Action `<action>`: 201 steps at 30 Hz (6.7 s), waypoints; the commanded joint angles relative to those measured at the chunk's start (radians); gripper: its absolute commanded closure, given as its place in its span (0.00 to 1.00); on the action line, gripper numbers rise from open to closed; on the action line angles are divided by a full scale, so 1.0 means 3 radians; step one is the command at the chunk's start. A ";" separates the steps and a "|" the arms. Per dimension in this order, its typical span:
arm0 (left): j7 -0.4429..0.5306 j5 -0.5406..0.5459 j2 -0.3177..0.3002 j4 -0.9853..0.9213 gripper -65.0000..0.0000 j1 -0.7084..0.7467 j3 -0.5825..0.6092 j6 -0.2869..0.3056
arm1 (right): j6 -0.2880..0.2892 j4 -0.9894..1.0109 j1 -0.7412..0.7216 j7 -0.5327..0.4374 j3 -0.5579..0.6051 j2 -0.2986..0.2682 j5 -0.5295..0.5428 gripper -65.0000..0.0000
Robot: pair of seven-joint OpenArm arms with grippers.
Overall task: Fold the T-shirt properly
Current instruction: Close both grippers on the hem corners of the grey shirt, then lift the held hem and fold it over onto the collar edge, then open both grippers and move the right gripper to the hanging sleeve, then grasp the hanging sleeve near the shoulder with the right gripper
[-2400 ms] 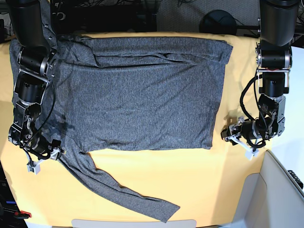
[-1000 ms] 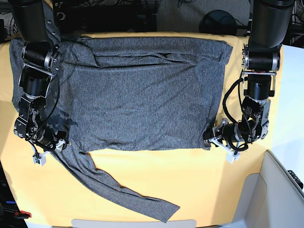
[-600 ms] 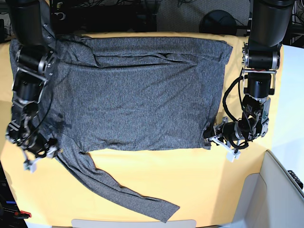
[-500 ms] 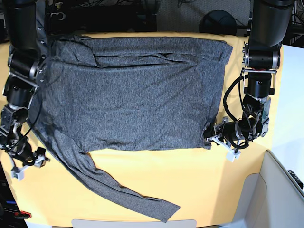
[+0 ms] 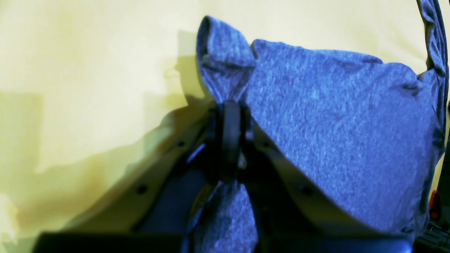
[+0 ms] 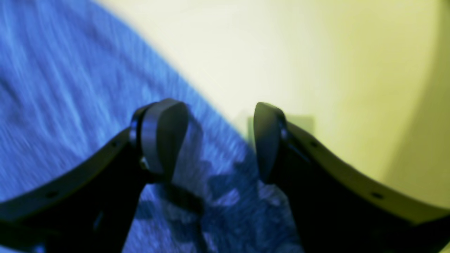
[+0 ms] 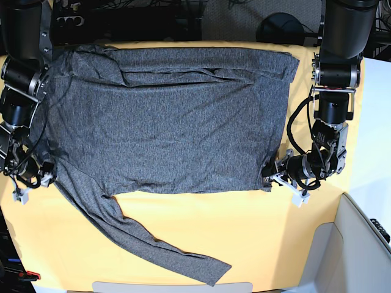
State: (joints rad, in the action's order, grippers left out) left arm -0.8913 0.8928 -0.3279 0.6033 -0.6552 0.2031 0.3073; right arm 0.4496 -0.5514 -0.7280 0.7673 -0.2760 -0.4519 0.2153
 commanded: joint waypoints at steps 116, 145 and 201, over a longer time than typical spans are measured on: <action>-0.1573 -0.0063 -0.0265 0.3520 0.84 0.2391 -0.1493 -0.0019 | 0.0345 -0.3253 0.2670 0.0207 -0.0607 0.0194 -0.0639 0.91; -0.1568 -0.0053 -0.0541 0.3914 0.66 0.2401 -0.1534 -0.0019 | 0.0350 -0.1709 0.0440 -0.0003 -0.0668 0.0690 -0.0623 0.34; -0.1558 -0.0053 -0.0531 0.3914 0.66 0.2401 -0.1508 -0.0019 | 0.0197 -0.0144 0.0143 -0.0622 0.0068 0.0880 -0.0628 1.00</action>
State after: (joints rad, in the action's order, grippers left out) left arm -1.3640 0.8673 -0.4713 1.7615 0.0776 -0.2440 0.2996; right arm 0.4881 -0.5983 -0.6838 0.5224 -0.2619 -0.2012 0.0315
